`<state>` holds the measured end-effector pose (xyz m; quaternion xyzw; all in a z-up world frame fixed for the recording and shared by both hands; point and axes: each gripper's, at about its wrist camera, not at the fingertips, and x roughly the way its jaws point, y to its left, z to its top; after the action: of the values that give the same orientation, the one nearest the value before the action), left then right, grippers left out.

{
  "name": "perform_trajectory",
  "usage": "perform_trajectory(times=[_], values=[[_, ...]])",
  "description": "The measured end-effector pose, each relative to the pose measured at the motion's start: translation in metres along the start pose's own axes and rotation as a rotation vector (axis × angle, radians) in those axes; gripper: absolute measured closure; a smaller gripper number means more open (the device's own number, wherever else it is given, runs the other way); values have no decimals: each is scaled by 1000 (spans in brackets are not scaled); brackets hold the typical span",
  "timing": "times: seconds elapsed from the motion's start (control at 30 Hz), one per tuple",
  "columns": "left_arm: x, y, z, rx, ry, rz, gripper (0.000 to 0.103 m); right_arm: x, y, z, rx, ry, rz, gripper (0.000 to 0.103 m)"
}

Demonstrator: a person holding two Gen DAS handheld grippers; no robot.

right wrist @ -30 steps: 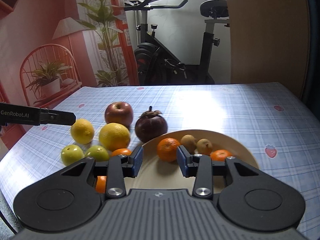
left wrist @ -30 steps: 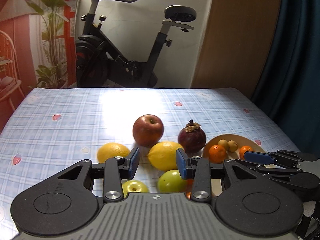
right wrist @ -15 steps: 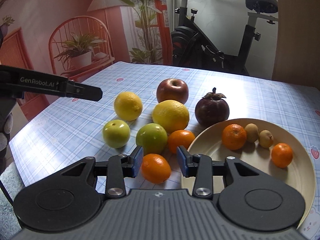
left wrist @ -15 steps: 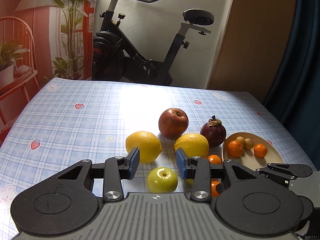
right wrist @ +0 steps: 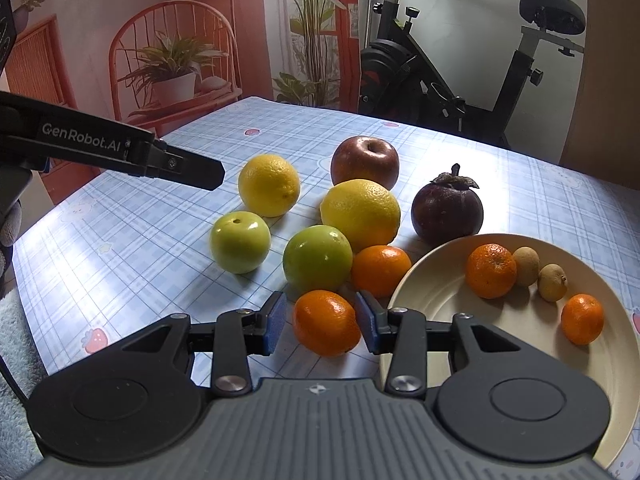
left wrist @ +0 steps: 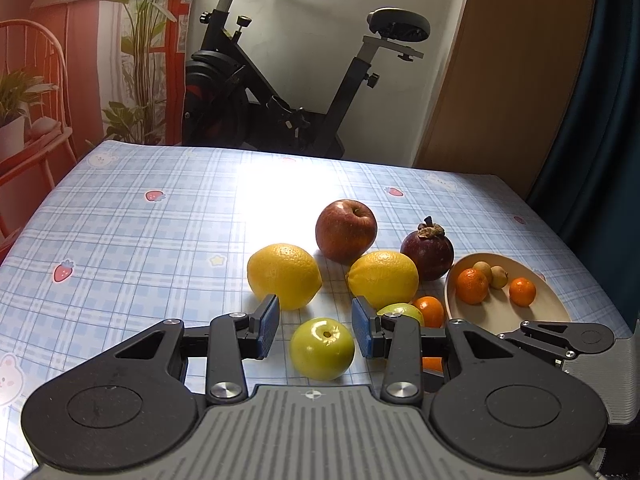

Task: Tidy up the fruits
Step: 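Move the left tool back to the pile and close on another mandarin, then carry a mandarin in the left tool onto the cream plate while the right tool carries another there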

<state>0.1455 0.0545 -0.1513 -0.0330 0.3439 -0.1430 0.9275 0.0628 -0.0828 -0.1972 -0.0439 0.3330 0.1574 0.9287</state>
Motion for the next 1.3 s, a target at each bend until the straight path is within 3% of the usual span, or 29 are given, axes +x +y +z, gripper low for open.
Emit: perform_trajectory(times=[0.33, 0.43, 0.57, 0.73, 1.03, 1.3], values=[[2, 1, -1, -10, 10, -13, 61, 5, 1, -5, -14, 20, -10, 59], [2, 1, -1, -10, 13, -15, 61, 7, 2, -6, -24, 21, -17, 63], [2, -2, -2, -2, 12, -29, 68, 1, -1, -8, -8, 2, 1, 64], [4, -10, -1, -6, 15, -90, 76, -19, -12, -4, 26, -64, -15, 64], [33, -54, -5, 31, 91, -231, 76, -56, -62, -7, 140, -138, -114, 64], [63, -81, -17, 95, 117, -245, 76, -75, -87, -16, 194, -174, -164, 64]])
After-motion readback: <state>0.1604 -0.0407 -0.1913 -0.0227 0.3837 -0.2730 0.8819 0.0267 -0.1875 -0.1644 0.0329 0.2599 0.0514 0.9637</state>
